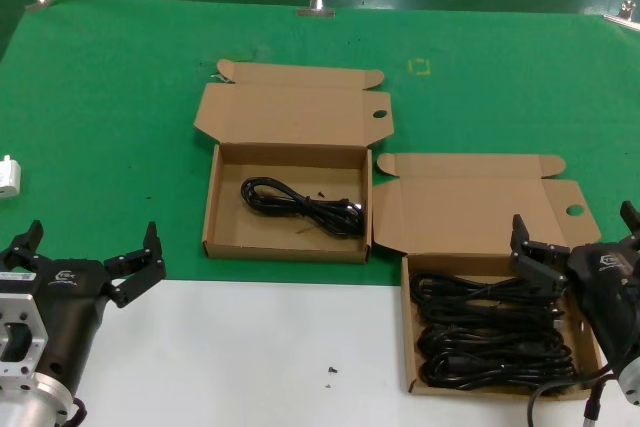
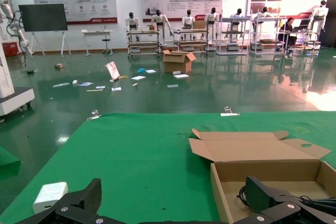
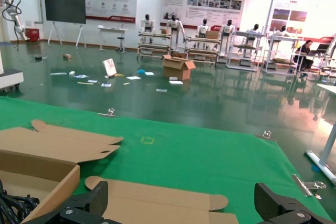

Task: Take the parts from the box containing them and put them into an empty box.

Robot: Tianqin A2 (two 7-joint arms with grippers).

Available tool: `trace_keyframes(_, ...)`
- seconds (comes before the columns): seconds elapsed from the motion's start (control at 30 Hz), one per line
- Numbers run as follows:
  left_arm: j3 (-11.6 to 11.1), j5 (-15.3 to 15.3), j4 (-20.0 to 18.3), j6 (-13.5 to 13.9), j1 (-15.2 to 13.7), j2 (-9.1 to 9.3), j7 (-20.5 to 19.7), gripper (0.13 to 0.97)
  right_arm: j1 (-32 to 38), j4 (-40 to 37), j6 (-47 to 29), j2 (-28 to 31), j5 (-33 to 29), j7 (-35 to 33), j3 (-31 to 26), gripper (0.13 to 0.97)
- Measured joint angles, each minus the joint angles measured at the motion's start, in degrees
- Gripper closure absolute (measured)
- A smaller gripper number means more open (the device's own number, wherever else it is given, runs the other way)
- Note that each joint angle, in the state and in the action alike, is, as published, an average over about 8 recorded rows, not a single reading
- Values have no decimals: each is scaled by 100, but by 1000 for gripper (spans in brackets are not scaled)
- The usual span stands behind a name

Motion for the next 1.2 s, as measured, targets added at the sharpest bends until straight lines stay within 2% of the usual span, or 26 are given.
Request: trace_keyframes(1.2, 0, 0, 0, 0, 0, 0, 0, 132, 0, 0, 0, 0, 0, 0, 0, 129)
